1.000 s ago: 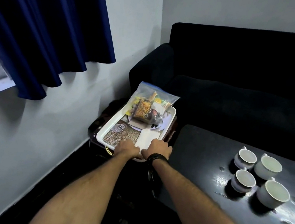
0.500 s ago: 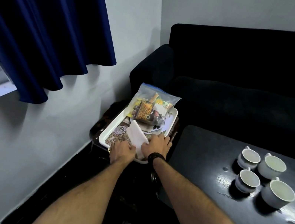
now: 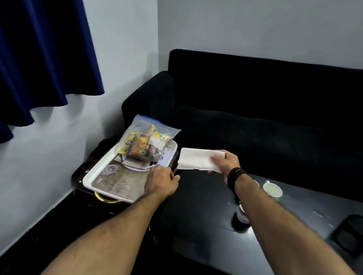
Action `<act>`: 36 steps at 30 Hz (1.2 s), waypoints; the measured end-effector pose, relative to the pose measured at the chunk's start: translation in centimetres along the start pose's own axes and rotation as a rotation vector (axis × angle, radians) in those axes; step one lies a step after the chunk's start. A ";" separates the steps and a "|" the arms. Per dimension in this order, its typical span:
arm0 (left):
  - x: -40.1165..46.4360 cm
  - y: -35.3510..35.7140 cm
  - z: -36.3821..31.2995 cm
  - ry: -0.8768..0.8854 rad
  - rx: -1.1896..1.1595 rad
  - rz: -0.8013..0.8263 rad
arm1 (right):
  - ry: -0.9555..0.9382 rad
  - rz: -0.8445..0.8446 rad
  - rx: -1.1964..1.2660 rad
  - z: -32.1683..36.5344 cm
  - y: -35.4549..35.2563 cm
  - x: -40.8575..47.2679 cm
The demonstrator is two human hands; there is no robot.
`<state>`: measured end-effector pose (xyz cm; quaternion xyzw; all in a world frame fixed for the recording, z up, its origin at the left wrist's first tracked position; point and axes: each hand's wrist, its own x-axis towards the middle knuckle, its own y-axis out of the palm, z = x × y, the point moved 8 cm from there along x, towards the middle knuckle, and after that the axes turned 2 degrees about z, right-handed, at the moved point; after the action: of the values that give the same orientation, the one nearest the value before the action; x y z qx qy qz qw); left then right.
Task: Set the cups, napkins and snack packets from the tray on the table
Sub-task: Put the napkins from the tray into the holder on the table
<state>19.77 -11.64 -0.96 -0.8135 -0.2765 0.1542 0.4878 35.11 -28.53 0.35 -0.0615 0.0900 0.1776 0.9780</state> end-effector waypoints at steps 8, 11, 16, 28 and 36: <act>-2.9 6.8 -14.8 0.246 0.035 0.183 | 0.134 -0.042 0.196 -1.8 -17.2 -3.0; -4.5 10.0 -20.0 0.358 0.046 0.271 | 0.131 -0.183 0.137 -2.2 -24.4 -3.6; -7.3 15.3 -27.0 0.480 0.018 0.366 | 0.140 -0.449 0.007 -3.1 -37.3 -4.8; -9.8 25.3 -34.2 0.595 0.154 0.466 | 0.210 -0.672 -0.276 -8.4 -51.6 -6.2; -11.5 31.1 -33.9 0.674 0.284 0.593 | 0.227 -0.485 -0.668 -10.0 -50.3 -2.0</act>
<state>37.57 -54.15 -12.36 -0.7872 0.1657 0.0505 0.5919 49.73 -77.50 -4.57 -0.4134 0.1177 -0.0461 0.9017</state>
